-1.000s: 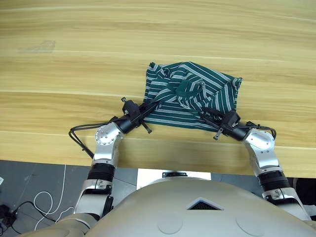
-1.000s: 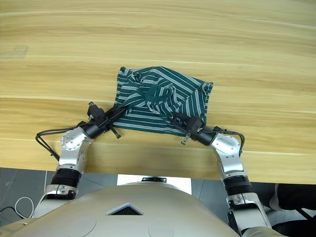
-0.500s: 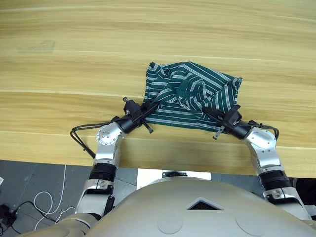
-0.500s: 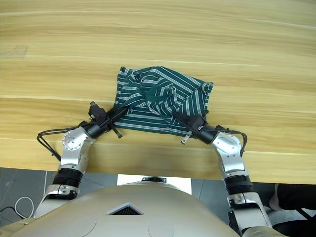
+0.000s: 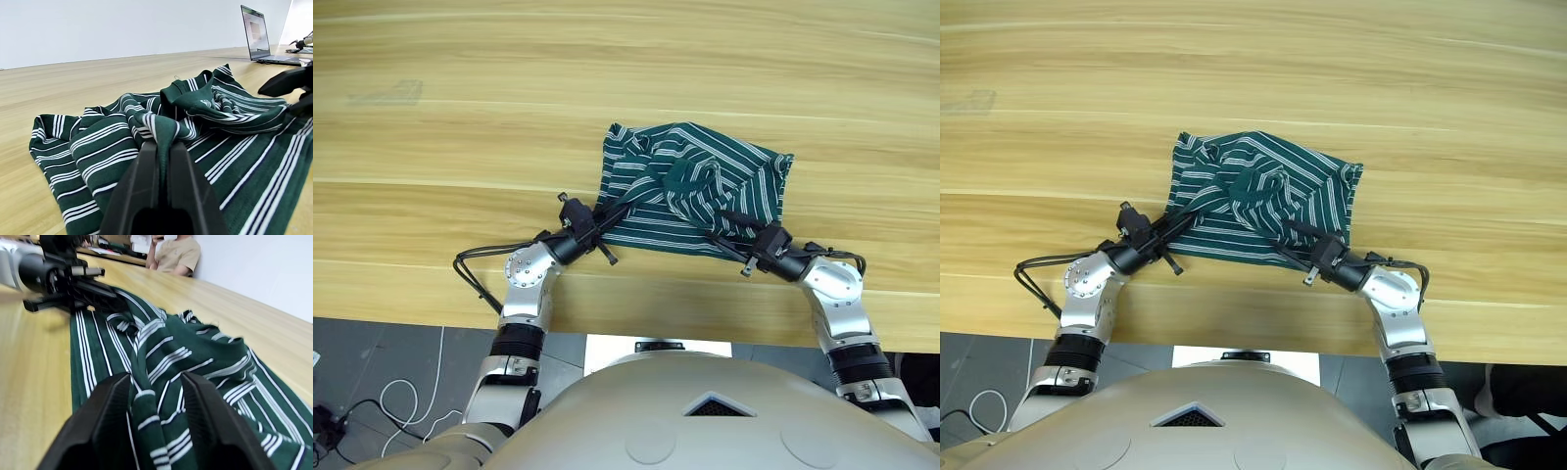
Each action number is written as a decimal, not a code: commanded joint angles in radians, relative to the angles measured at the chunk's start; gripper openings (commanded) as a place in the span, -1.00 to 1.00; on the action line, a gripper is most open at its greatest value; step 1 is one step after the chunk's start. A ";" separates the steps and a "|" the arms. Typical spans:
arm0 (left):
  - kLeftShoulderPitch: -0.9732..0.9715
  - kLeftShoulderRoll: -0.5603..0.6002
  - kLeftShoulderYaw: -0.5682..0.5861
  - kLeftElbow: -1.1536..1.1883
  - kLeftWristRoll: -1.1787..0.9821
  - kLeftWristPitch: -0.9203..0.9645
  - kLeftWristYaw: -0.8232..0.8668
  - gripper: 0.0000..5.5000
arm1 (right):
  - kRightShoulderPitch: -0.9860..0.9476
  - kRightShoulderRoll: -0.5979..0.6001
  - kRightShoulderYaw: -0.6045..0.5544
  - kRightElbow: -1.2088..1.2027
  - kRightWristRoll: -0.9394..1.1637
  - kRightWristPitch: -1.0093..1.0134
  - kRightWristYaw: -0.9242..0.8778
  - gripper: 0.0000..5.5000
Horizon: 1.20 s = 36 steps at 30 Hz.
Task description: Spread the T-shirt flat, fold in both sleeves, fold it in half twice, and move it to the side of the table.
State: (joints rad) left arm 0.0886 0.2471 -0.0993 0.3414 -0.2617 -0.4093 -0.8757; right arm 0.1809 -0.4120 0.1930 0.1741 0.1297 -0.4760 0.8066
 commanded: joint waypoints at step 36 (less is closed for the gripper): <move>-0.021 -0.011 -0.019 -0.016 0.003 0.041 -0.019 -1.00 | 0.051 -0.054 -0.003 -0.115 0.080 0.074 0.046 -0.32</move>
State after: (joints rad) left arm 0.0829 0.2353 -0.1100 0.3191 -0.2610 -0.3746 -0.8902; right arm 0.2406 -0.4578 0.1950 0.0499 0.2294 -0.4141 0.8552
